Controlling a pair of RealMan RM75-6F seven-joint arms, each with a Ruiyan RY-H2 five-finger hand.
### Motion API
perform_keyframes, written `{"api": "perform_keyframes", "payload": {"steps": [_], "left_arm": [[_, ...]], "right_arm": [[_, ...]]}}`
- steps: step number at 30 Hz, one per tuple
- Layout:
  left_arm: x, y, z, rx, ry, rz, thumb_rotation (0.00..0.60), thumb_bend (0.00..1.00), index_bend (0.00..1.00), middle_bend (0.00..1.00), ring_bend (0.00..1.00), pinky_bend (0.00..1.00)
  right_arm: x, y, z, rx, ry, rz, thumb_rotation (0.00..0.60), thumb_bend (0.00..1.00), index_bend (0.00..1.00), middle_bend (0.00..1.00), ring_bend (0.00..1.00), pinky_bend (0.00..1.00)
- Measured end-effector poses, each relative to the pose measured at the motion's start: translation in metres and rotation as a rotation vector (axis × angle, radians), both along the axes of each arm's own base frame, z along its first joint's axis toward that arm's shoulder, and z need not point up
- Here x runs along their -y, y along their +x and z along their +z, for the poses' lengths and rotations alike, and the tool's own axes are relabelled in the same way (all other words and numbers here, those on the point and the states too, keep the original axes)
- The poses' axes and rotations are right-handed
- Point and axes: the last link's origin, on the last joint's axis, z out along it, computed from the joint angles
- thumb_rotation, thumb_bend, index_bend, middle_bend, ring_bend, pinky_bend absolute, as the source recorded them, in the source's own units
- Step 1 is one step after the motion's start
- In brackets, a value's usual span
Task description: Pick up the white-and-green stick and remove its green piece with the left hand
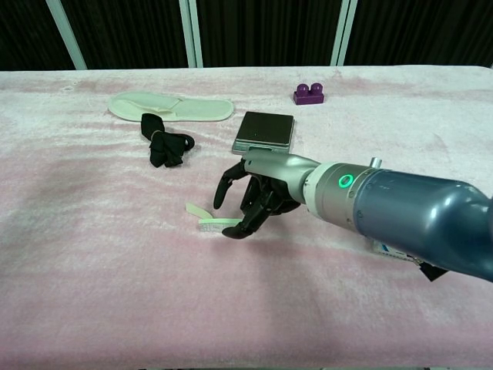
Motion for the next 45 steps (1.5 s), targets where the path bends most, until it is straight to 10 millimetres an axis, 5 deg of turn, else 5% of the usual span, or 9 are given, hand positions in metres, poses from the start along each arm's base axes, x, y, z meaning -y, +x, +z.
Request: {"api": "perform_keyframes", "payload": {"steps": [45], "left_arm": [[0.002, -0.001, -0.001, -0.004, 0.011, 0.037, 0.600, 0.18, 0.11, 0.04, 0.00, 0.00]], "right_arm": [[0.000, -0.014, -0.031, -0.094, -0.132, -0.028, 0.600, 0.30, 0.54, 0.93, 0.89, 1.00]]}}
